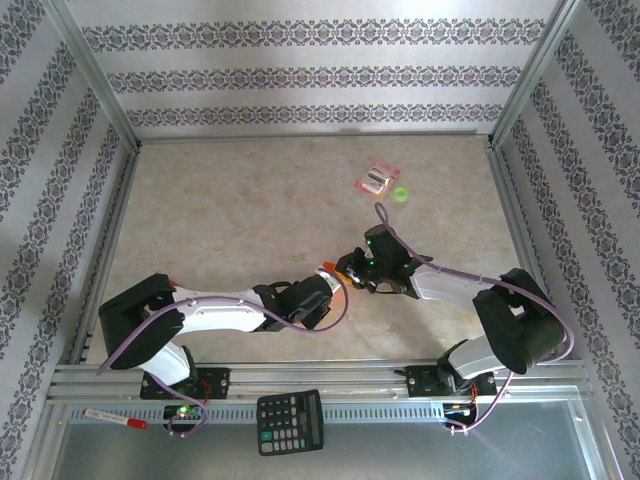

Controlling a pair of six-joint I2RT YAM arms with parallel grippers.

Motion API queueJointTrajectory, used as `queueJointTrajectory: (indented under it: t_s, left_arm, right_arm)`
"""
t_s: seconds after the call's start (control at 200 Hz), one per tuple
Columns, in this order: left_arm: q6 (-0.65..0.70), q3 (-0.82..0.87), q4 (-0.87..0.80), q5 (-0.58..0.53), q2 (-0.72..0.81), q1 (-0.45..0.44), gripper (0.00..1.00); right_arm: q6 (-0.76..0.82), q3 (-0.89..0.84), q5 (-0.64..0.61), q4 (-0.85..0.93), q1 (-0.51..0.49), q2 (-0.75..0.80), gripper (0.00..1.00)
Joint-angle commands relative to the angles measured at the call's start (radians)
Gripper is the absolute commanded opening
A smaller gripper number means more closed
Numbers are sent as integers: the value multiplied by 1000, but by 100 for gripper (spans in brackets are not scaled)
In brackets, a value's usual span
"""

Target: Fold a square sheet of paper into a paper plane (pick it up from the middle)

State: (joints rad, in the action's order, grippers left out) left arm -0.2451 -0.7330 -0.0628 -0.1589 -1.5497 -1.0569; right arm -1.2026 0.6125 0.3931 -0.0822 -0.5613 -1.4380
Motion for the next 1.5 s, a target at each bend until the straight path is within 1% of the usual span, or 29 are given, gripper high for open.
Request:
queueJointTrajectory:
  t_s: [0.0, 0.24, 0.385, 0.515, 0.694, 0.949, 1.329, 1.494]
  left_arm:
    - [-87, 25, 58, 137, 37, 39, 0]
    - [-223, 58, 150, 308, 43, 100, 0]
    - [-315, 81, 227, 369, 32, 110, 0]
    - [-384, 103, 292, 403, 17, 121, 0]
    - [-465, 132, 386, 458, -7, 143, 0]
    - [-525, 155, 462, 532, -45, 174, 0]
    - [-612, 210, 615, 624, -94, 223, 0]
    - [-630, 215, 628, 645, -111, 233, 0]
  right_arm:
    - [93, -12, 25, 42, 35, 75, 30]
    - [237, -10, 42, 176, 107, 175, 33]
    - [330, 9, 57, 257, 124, 202, 33]
    - [418, 19, 117, 269, 133, 201, 33]
    - [497, 25, 144, 277, 126, 188, 33]
    - [525, 45, 117, 257, 60, 129, 28]
    - [541, 61, 104, 229, 23, 79, 24]
    - [552, 73, 94, 221, 13, 53, 22]
